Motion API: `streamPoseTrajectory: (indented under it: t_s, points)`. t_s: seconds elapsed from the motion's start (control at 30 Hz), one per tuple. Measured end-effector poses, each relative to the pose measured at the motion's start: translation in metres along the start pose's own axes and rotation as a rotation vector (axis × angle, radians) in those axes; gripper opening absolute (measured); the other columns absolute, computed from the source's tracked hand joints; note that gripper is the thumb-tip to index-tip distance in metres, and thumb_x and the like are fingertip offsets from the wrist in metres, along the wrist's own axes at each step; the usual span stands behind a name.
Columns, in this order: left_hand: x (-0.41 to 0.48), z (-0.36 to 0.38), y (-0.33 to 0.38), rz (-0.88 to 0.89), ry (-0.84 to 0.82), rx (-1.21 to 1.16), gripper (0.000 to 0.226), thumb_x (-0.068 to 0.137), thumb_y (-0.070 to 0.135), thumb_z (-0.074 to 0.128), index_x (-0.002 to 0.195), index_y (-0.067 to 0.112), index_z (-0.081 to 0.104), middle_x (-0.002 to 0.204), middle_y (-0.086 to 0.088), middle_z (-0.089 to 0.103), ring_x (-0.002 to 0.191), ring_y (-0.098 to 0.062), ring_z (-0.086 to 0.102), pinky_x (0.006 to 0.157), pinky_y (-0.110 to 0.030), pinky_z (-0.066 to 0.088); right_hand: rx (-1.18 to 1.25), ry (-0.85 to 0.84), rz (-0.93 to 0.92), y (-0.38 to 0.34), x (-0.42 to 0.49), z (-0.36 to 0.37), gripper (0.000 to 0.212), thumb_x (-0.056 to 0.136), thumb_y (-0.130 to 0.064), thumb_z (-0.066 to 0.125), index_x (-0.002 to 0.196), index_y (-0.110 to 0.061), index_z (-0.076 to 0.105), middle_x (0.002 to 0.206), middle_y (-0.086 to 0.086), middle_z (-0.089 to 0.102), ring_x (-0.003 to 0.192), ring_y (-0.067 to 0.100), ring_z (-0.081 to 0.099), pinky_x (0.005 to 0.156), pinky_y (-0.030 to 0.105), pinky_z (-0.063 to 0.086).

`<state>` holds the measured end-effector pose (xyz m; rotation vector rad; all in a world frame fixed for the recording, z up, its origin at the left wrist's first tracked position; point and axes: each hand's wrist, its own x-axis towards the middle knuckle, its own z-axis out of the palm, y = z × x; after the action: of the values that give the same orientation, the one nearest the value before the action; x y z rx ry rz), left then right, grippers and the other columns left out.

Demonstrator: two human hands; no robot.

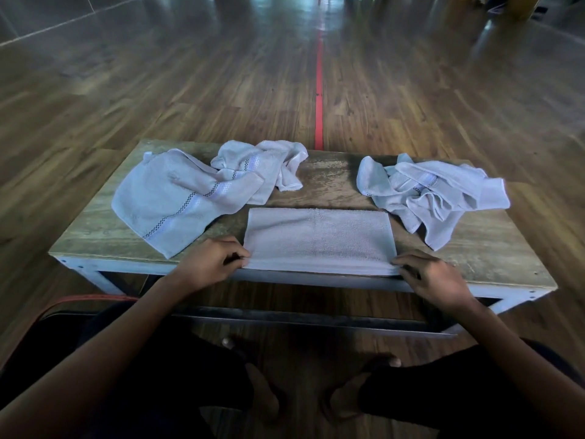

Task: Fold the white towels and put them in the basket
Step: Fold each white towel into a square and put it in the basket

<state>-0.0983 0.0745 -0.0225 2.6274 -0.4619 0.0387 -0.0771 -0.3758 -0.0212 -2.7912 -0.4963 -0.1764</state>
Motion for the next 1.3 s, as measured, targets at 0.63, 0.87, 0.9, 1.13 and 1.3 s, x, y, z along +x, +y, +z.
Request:
streamPoseTrajectory:
  t_s: [0.63,0.87,0.9,1.13,1.3]
  points:
    - [-0.015,0.007,0.008,0.221,0.168,0.161,0.013,0.087,0.033,0.053,0.085,0.026,0.064,0.087,0.013,0.062,0.078,-0.009,0.060,0.074,-0.019,0.033,-0.042,0.057,-0.059,-0.002,-0.012,-0.008,0.019,0.081,-0.018,0.072,0.094,-0.031,0.067,0.103,-0.016,0.065,0.072,0.016,0.068,0.052,0.025,0.045]
    - [-0.005,0.016,0.046,0.135,0.343,0.302,0.033,0.075,0.046,0.059,0.091,0.020,0.067,0.099,0.005,0.065,0.088,-0.016,0.062,0.080,-0.034,0.038,-0.123,0.140,-0.053,-0.035,0.001,-0.012,0.033,0.073,-0.041,0.046,0.090,-0.025,0.070,0.103,-0.006,0.063,0.097,0.022,0.062,0.079,0.035,0.042]
    - [0.000,0.022,0.059,0.137,0.317,0.320,0.042,0.076,0.049,0.055,0.101,0.018,0.068,0.107,0.003,0.065,0.095,-0.017,0.062,0.085,-0.034,0.037,-0.121,0.126,-0.068,-0.047,0.007,-0.009,0.038,0.073,-0.041,0.045,0.097,-0.024,0.069,0.107,-0.005,0.063,0.100,0.021,0.060,0.081,0.035,0.039]
    - [0.031,0.078,0.097,0.133,-0.004,0.438,0.056,0.089,0.046,0.034,0.128,0.014,0.059,0.133,-0.002,0.059,0.127,-0.014,0.050,0.105,-0.036,0.037,-0.229,-0.129,-0.254,-0.103,0.031,0.051,0.064,0.080,-0.048,0.048,0.137,-0.018,0.049,0.143,0.005,0.049,0.131,0.023,0.048,0.107,0.035,0.033]
    - [0.031,0.081,0.083,0.255,0.112,0.436,0.041,0.090,0.030,0.042,0.120,0.015,0.065,0.125,-0.001,0.064,0.121,-0.012,0.056,0.102,-0.033,0.036,-0.264,-0.025,-0.342,-0.097,0.030,0.061,0.053,0.094,-0.039,0.033,0.138,-0.014,0.049,0.144,0.006,0.047,0.134,0.023,0.044,0.106,0.037,0.027]
